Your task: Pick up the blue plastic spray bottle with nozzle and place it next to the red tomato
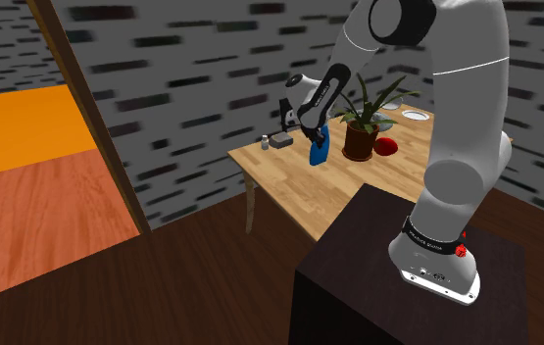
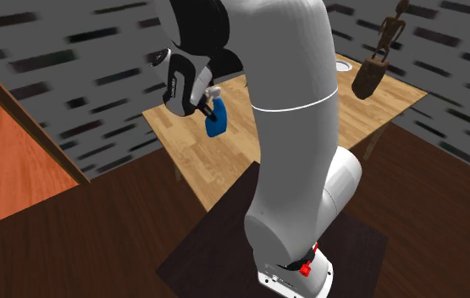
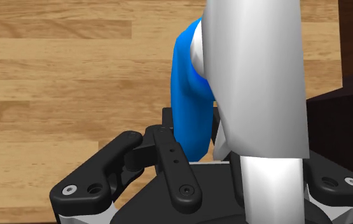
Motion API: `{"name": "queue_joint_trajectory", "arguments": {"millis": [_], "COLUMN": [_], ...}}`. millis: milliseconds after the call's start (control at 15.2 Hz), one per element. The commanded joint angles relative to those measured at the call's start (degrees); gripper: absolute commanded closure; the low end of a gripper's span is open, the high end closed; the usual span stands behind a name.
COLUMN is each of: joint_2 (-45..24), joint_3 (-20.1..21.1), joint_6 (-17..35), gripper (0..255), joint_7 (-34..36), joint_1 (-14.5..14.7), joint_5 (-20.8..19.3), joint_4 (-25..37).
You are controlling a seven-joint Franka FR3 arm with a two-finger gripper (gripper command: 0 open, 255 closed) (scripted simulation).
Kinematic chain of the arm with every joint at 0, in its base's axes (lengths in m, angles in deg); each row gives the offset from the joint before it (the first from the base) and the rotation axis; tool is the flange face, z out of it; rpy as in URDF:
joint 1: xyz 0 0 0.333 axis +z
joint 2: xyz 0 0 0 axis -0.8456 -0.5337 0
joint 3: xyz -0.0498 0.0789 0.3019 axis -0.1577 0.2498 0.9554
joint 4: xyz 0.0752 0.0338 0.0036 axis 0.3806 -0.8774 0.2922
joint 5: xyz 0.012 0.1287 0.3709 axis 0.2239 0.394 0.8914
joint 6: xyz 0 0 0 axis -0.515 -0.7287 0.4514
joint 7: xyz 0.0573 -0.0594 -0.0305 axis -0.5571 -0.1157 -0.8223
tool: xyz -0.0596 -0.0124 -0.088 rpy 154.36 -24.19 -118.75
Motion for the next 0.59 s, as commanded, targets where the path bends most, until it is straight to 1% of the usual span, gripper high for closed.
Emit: {"name": "queue_joint_trajectory", "arguments": {"millis": [0,528], "joint_2": [1.5,6.4], "joint_3": [0.1,0.5], "joint_6": [-1.1,-5.7], "gripper": [255,255], "joint_7": [-0.8,-3.7], "joint_1": [-0.1,0.0], "joint_5": [0.4,1.9], "joint_4": [-0.3,-0.2]}}
